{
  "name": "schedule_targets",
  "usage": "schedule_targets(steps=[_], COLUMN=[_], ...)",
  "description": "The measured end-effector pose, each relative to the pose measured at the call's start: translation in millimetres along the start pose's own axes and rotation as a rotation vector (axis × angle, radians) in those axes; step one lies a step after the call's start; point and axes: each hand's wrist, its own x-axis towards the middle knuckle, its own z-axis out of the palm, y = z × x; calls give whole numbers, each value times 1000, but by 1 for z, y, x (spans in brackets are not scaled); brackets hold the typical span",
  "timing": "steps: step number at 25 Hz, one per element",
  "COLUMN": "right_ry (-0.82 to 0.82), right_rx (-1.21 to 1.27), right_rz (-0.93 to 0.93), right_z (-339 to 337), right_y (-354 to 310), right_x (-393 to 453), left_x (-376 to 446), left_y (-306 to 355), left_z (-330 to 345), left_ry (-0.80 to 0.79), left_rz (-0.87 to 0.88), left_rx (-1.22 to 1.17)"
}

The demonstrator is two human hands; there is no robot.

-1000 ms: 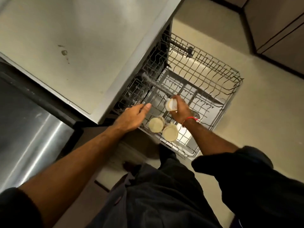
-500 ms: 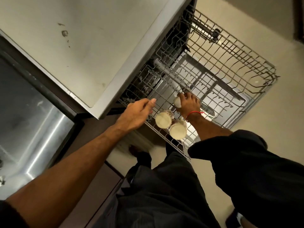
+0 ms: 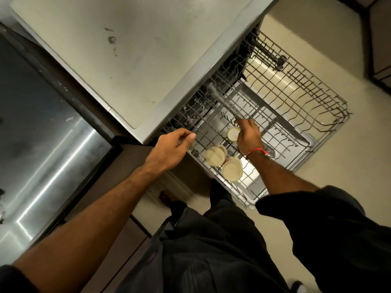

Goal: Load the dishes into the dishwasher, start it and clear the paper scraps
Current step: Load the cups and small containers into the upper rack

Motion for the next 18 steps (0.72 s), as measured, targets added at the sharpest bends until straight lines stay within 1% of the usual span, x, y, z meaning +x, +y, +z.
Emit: schedule_targets(steps=[1, 2, 4, 6, 8, 10, 12, 15, 18], right_ry=[49, 65, 54, 4, -101, -289, -491, -774, -958], right_rx=[101, 186, 338, 479, 595, 694, 739, 834, 898], right_rz=[-70, -141, -293, -426, -473, -432, -363, -204, -28], right_z=[-5, -10, -18, -13, 3, 31, 63, 111, 147], right_y=[-18, -44, -112, -187, -256, -317, -378, -454, -501], right_x=[-4, -9, -23, -41, -62, -82, -104, -138, -164], left_x=[-7, -16, -37, -62, -88, -114, -144, -192, -234], left_y=[-6, -13, -29, -51, -77, -109, -151, -217, -271], left_z=[-7, -17, -39, -65, -90, -114, -141, -176, -202], left_ry=[56, 119, 255, 407, 536, 642, 772, 937, 1078], left_rz=[18, 35, 58, 73, 86, 62, 8, -86, -153], left_rx=[-18, -39, -77, -112, -124, -168, -209, -267, -258])
